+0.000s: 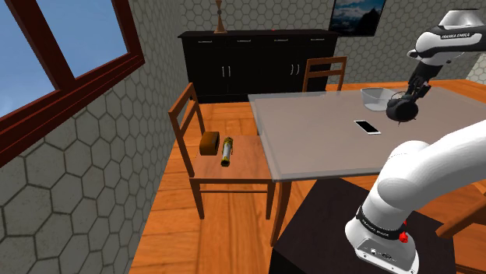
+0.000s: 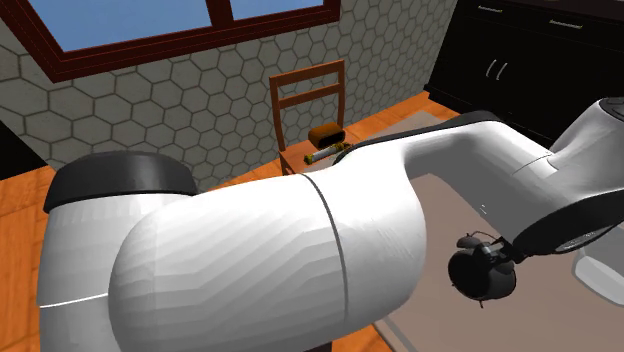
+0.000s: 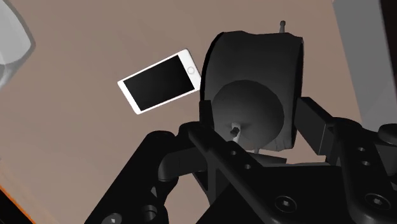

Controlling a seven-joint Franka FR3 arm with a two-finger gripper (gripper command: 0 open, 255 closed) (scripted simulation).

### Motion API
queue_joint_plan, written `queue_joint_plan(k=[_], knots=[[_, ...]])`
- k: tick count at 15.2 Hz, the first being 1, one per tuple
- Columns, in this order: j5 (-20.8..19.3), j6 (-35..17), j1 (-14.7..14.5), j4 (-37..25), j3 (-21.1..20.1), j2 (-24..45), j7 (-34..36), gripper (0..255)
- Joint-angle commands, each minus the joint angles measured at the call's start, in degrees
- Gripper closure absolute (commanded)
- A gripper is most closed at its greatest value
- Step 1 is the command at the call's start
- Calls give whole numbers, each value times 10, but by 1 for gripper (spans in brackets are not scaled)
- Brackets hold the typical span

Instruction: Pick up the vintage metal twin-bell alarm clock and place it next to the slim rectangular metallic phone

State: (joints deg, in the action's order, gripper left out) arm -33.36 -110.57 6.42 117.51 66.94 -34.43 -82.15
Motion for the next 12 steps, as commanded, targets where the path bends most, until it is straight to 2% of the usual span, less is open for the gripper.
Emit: queue_joint_plan(k=[1,12], knots=[[-5,-15,0,14,6,-1,3,255],[-29,-94,-16,74,61,6,14,255]])
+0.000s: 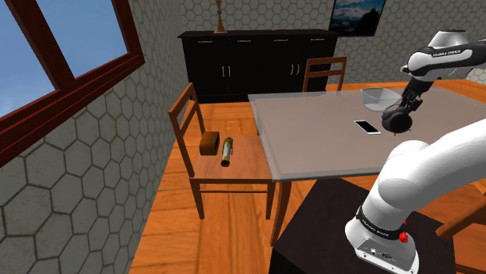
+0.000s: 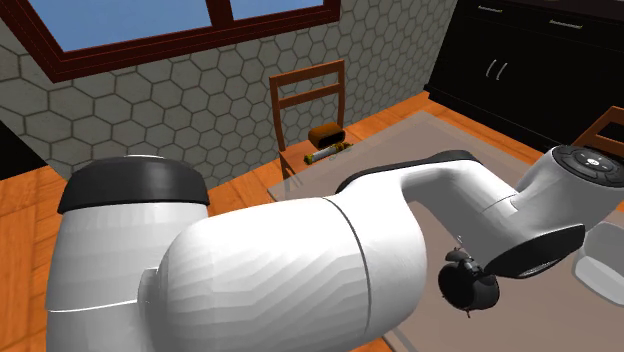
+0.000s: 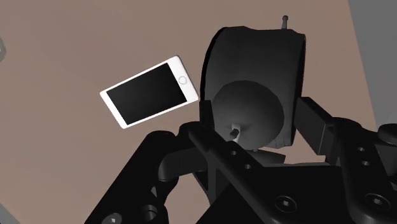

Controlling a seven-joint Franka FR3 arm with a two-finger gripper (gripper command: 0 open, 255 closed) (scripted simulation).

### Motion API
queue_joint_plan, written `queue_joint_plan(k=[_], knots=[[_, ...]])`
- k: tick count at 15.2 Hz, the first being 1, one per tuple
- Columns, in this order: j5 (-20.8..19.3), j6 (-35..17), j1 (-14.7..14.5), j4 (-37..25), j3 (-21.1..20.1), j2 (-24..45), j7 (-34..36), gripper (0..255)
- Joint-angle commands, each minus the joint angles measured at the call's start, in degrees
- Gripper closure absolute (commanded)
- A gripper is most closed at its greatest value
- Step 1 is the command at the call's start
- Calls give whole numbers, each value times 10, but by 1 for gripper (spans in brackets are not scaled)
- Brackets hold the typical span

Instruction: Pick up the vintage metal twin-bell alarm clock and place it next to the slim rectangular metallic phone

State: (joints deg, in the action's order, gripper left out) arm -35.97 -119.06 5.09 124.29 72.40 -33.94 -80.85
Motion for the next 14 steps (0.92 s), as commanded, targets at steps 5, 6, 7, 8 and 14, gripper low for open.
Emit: queue_joint_plan(k=[5,6,7,8,14], knots=[[-14,-46,-17,29,39,8,6,255],[-16,-54,-21,33,47,9,7,255],[-19,-61,-25,37,54,11,8,255],[-21,-69,-29,41,62,12,9,255],[-36,-113,-60,61,113,21,16,255]])
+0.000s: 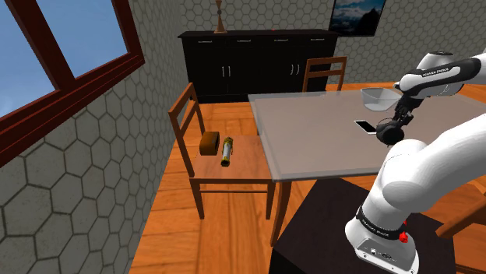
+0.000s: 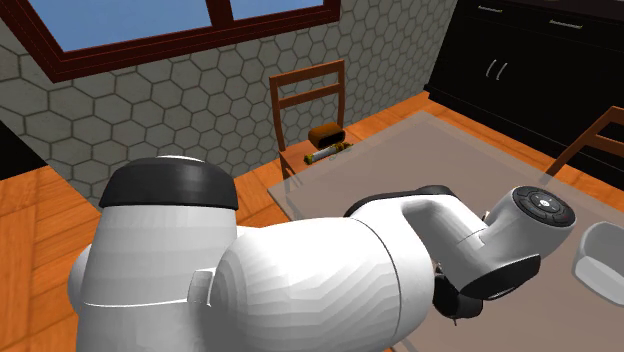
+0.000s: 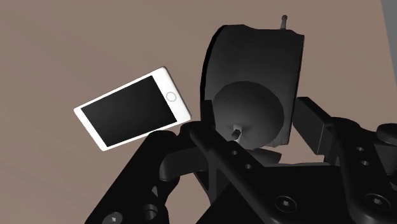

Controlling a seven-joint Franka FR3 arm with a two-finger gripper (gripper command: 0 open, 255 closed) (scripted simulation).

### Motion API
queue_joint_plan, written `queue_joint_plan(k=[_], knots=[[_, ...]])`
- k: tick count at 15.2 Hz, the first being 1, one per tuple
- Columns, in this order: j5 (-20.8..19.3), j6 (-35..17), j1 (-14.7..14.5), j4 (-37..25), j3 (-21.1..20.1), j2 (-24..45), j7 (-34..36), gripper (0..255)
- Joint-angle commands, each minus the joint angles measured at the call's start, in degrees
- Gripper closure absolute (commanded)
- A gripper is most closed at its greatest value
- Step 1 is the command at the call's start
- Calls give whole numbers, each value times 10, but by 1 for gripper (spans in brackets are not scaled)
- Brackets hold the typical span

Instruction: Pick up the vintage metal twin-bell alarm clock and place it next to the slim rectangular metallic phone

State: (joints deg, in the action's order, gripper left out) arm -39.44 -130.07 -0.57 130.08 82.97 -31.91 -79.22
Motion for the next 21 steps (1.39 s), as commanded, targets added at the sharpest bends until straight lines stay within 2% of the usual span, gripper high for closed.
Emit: queue_joint_plan(k=[1,7,8,11,13,15,17,21], knots=[[-1,-3,-3,3,7,1,0,255],[-1,-3,-3,3,7,2,0,255],[-2,-5,-4,5,8,2,1,0],[-2,-4,3,8,1,1,2,0],[-1,-3,-3,3,7,2,0,0],[11,34,38,-5,-48,-8,-6,0],[19,68,67,-16,-90,-19,-10,0],[18,68,66,-16,-90,-20,-9,0]])
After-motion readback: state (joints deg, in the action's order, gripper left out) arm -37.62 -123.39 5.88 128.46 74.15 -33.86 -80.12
